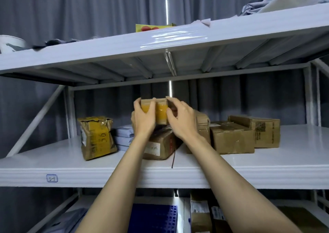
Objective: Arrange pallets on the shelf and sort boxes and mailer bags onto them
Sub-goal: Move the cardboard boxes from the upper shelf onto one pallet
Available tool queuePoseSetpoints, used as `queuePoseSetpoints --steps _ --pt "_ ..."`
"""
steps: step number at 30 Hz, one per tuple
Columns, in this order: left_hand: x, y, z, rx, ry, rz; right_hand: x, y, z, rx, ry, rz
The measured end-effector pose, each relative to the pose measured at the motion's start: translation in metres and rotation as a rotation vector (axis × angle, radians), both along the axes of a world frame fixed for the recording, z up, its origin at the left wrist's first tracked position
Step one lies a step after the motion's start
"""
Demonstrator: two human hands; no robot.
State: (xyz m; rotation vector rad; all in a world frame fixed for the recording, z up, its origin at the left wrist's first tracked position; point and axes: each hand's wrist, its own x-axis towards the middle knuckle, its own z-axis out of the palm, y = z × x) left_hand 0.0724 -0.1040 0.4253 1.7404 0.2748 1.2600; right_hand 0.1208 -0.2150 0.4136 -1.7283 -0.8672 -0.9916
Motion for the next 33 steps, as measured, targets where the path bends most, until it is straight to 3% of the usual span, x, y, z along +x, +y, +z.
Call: queuePoseSetpoints --steps 5,8,13,16,21,27,33 --pt "-0.009 0.020 -0.016 -0.006 0.145 0.116 -0.012 0.017 -0.014 -0.096 -0.083 -0.073" --pt "-0.011 0.014 -0.020 -0.021 0.161 0.160 -0.015 0.012 -0.020 -0.027 -0.077 -0.174" --pt "-0.017 0.004 -0.021 0.097 0.145 0.273 -0.002 -0.007 -0.024 -0.018 0.211 -0.522" --pt "-0.019 0.003 -0.023 0.141 0.142 0.312 0.006 -0.012 -0.031 -0.064 0.339 -0.551" --pt "-0.021 0.001 -0.030 0.152 0.124 0.309 0.007 -0.015 -0.032 -0.013 0.336 -0.526" --pt "-0.026 0.001 -0.034 0.162 0.159 0.265 -0.015 -0.018 -0.037 0.185 0.154 -0.444" --pt "-0.035 -0.013 -0.032 0.152 0.107 0.257 -0.046 -0.025 -0.046 0.302 -0.204 -0.347"
